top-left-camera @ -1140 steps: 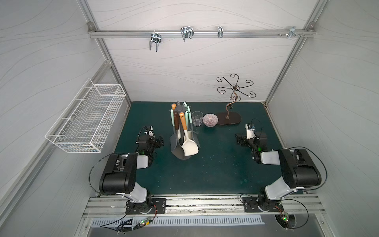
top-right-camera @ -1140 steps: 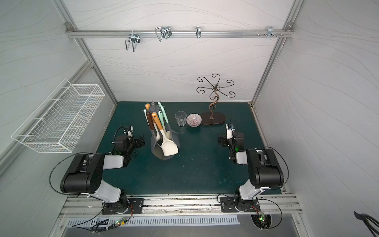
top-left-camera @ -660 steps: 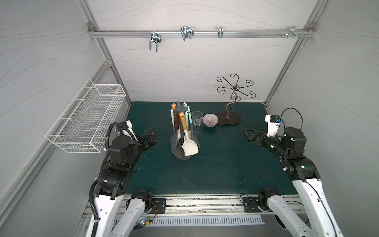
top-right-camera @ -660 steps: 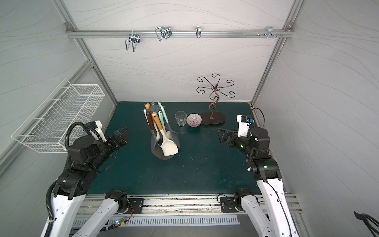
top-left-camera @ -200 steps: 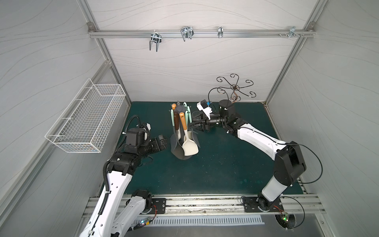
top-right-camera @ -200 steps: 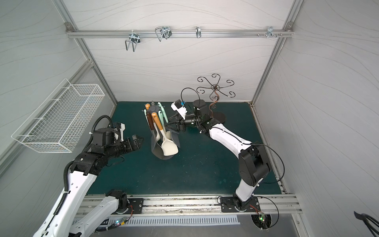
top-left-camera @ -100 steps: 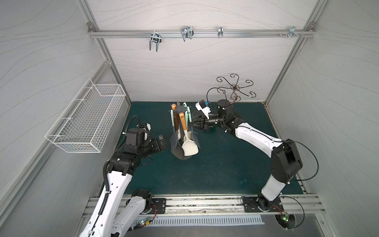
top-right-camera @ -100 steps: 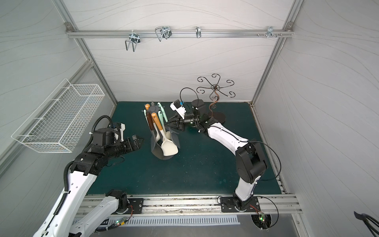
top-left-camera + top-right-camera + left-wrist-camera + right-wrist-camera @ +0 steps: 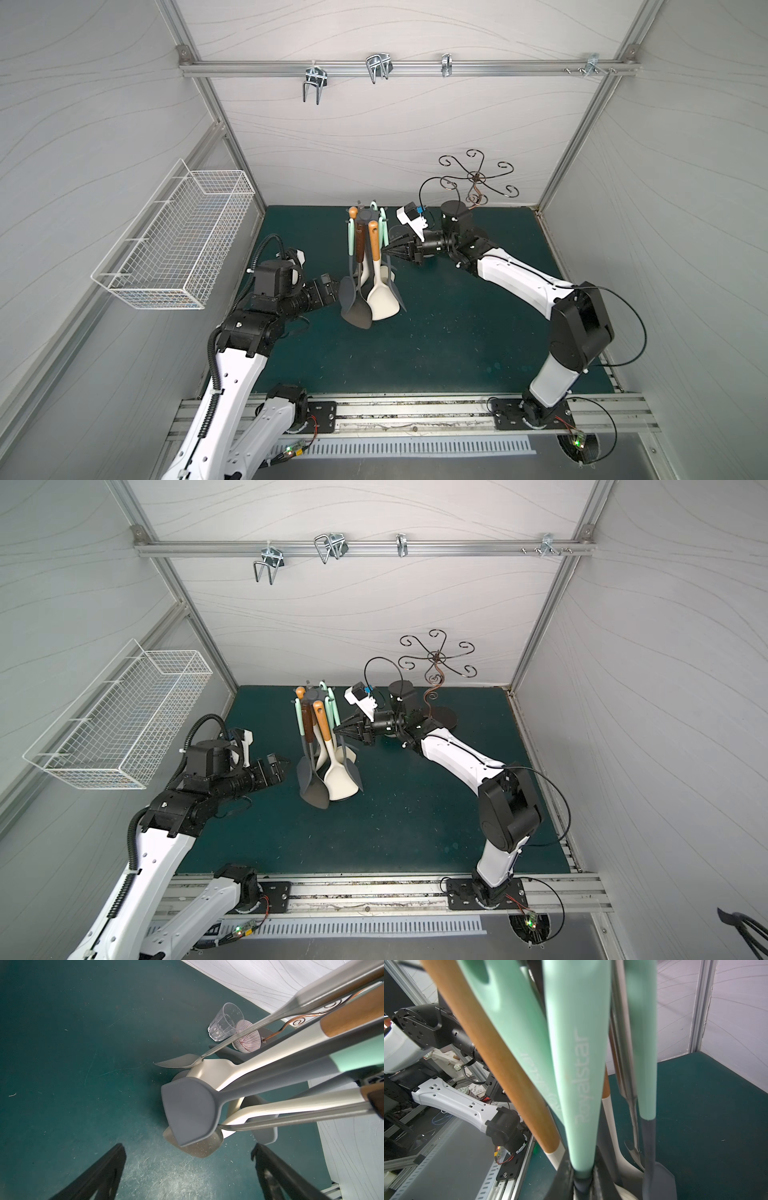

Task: Take the spatula off the kitchen utensil rack
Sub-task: Take off the spatula from the rack.

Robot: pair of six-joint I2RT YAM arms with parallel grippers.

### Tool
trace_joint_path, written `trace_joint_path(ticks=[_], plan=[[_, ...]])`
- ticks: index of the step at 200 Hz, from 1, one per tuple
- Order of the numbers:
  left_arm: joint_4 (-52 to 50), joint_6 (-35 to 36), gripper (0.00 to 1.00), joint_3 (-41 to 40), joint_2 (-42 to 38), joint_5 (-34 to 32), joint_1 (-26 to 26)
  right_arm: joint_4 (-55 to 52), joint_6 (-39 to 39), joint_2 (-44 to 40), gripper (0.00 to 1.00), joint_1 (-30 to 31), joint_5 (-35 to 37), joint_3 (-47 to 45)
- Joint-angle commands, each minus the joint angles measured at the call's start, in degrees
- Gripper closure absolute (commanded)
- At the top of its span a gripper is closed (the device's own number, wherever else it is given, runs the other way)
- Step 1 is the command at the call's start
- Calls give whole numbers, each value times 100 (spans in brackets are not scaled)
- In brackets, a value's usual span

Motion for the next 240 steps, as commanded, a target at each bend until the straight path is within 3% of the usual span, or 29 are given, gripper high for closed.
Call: trace_joint_path(ticks=[1,103,240], plan=[[175,83,1,-28,-59,-89,-5,-287,-72,-262,89,-34,267,57],[175,72,1,-60,-71,-44,-4,-1026,-1302,-641,98,-61,1059,-49],[175,81,1,-66,-31,-58,-4,-984,-1556,-1062,100,-191,1487,-118]])
